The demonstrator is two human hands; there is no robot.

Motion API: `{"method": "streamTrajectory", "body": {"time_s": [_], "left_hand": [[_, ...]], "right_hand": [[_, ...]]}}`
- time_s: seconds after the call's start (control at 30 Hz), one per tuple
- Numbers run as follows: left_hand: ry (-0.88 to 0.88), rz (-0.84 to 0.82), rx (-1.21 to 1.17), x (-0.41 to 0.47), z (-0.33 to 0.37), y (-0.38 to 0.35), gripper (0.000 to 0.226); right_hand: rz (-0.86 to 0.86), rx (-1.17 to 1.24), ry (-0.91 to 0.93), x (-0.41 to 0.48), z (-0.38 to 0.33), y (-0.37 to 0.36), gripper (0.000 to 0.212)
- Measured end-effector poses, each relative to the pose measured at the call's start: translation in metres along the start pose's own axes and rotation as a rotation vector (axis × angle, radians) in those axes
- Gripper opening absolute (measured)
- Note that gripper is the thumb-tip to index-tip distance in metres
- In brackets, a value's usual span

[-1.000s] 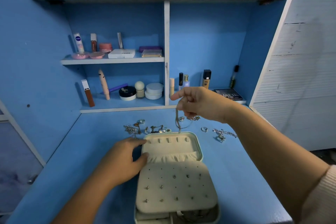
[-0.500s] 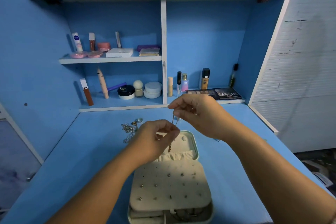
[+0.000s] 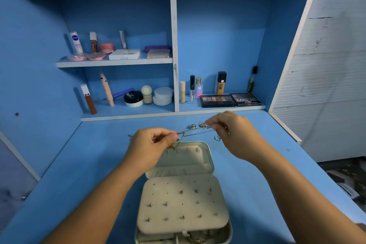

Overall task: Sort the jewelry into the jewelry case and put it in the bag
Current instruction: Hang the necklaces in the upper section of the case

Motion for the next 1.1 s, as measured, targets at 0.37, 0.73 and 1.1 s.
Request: {"method": "streamTrajectory", "body": {"time_s": [0.37,0.73,1.1], "left_hand": [[-0.079,0.051,0.249,0.012,0.013,0.0,0.022],[-0.187,-0.174,0.278,0.009,0.034,-0.027,0.011],[-0.138,-0.082,0.294,0.013,0.02,-0.02,0.008]], "right_hand": [[-0.106,-0.028,-0.051,-0.007,0.007,-0.032,0.025],[-0.235,0.264,0.027,-0.012,-0.021,-0.055,0.03],[-0.152,0.481,-0.122,-0.014,0.002,-0.05,0.012]]}}
Point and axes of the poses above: each hand's wrist, its own x-axis towards the middle knuckle, its own y-axis out of the back of the hand, z = x × y, the point moved 6 cm from there along x, towards the middle knuckle, and after that the axes turned 13 degrees about -x, right-handed, at the moved point
